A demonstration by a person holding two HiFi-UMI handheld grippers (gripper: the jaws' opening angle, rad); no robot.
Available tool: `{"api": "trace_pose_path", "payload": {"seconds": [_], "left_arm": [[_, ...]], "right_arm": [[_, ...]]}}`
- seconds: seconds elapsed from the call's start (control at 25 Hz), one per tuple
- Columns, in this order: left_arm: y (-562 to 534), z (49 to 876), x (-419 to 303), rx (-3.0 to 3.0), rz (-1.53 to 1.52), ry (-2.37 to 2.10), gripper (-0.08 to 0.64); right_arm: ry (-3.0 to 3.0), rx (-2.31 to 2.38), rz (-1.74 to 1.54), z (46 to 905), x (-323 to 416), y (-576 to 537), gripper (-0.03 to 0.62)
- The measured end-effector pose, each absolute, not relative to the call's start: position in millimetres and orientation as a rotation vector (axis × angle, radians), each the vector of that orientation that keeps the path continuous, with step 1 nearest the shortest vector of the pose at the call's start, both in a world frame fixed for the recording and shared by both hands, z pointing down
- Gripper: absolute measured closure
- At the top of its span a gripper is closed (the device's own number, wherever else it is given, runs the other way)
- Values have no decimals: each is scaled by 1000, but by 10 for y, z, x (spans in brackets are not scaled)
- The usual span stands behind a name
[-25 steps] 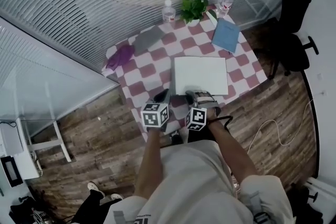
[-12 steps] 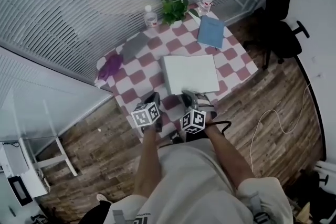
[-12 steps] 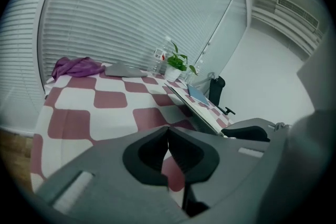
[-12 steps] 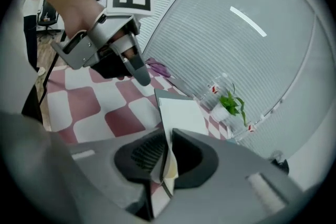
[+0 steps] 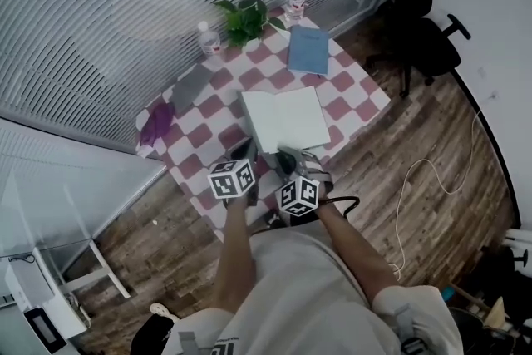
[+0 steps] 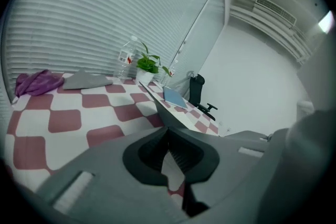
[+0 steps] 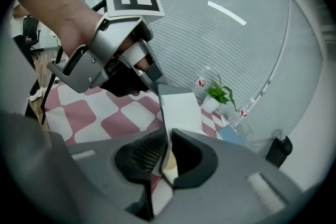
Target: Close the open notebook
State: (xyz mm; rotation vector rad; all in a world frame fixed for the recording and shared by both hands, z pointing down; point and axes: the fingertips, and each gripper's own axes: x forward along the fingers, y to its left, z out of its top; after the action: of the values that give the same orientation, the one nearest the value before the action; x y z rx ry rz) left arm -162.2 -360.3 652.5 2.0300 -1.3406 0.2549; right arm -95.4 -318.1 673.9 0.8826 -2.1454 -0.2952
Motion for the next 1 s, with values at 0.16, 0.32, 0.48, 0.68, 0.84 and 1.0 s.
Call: {"api": "trace_pose_path", "payload": {"seconds": [0.16, 0.32, 0.48, 0.68, 0.84, 1.0], "left_arm": [[-3669, 6413, -1477, 2079, 262, -1321, 552], [-3696, 6363, -1422, 2094, 273, -1322, 552], [-3711, 6319, -1374, 2122, 295, -1315, 552], [-3760, 6246, -1274, 2159, 306, -1297, 552], [-3795, 6165, -1154, 2200, 314, -1279, 552], [-3799, 6097, -1133, 2223, 306, -1273, 552]], "right_arm": [[-2181, 886, -259, 6683, -972, -3192, 534], [-2220, 870, -233, 6567, -1057, -3228, 518], [-2223, 861, -244, 6509, -1063, -3227, 518], [-2285, 901, -168, 6385, -1062, -3246, 480], [-2291, 990, -163, 6252, -963, -3323, 515], [-2285, 1091, -100, 6201, -760, -3374, 558]]}}
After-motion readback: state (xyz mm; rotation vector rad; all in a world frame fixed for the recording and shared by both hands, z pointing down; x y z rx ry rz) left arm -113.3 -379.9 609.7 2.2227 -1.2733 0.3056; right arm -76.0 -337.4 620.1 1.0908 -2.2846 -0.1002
